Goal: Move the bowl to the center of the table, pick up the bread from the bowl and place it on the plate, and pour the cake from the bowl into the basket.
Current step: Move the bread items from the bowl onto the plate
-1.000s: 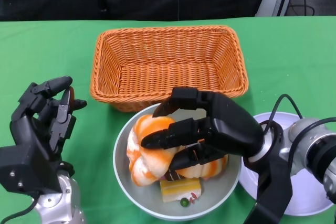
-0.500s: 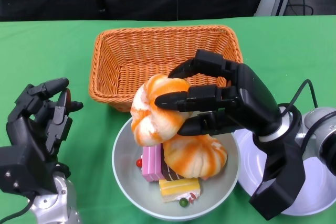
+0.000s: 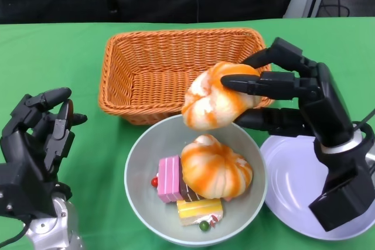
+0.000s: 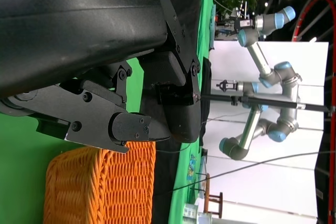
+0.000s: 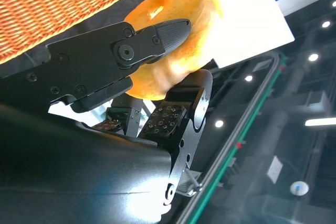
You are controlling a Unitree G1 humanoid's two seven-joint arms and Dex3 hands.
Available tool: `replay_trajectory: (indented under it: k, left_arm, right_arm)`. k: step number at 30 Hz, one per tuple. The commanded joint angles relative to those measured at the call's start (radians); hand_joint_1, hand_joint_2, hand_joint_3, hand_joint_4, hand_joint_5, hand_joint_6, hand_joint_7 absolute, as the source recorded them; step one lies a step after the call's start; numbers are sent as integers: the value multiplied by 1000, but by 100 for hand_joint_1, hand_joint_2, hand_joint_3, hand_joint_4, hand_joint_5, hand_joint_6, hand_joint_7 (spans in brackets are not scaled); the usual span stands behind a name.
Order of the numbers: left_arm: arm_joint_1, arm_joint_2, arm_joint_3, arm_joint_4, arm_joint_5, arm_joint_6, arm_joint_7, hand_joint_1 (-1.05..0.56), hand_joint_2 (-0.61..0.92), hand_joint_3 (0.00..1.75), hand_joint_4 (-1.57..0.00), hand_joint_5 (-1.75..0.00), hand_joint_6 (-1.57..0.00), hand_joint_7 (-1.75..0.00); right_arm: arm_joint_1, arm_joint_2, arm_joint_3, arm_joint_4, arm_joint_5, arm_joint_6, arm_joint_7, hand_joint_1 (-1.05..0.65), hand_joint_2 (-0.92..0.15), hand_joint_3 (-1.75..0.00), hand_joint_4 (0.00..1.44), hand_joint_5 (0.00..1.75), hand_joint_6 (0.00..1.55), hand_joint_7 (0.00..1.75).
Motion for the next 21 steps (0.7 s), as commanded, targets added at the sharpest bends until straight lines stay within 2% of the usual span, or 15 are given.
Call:
replay_trajectory:
  k: [1, 2, 7, 9, 12, 16, 21]
  left_arm:
    - [12, 25, 12, 0, -21, 7, -28, -17, 92, 27, -82, -124, -93, -76]
    - [12, 25, 13, 0, -21, 7, -30, -17, 92, 28, -82, -124, -93, -76]
    - [18, 27, 32, -11, -62, 26, -70, -16, 92, 26, -83, -125, -94, -75]
    - [18, 28, 35, -11, -66, 29, -76, -16, 92, 25, -83, -124, -95, -74]
    - [20, 39, 37, -8, -68, 29, -84, -17, 92, 25, -83, -124, -95, -73]
    - [21, 41, 43, -8, -81, 30, -105, -17, 92, 25, -84, -123, -96, -72]
    - [19, 47, 54, -2, -102, 27, -144, -17, 92, 23, -84, -121, -97, -70]
  right_arm:
    - [35, -4, -72, -26, 90, -32, 80, -19, -92, -12, 77, 120, 99, 51]
    - [40, 0, -86, -30, 102, -33, 107, -19, -92, -12, 77, 119, 93, 62]
    - [99, -3, -170, -55, 244, -71, 278, -22, -92, -12, 76, 123, 82, 86]
    - [115, 2, -198, -68, 280, -70, 341, -23, -92, -12, 75, 123, 81, 89]
    - [191, -8, -252, -101, 397, -68, 443, -26, -92, -12, 75, 120, 80, 89]
    - [239, 1, -292, -138, 518, -56, 590, -26, -92, -14, 74, 117, 79, 89]
    - [295, 13, -358, -174, 598, -40, 714, -25, -92, -13, 78, 119, 80, 91]
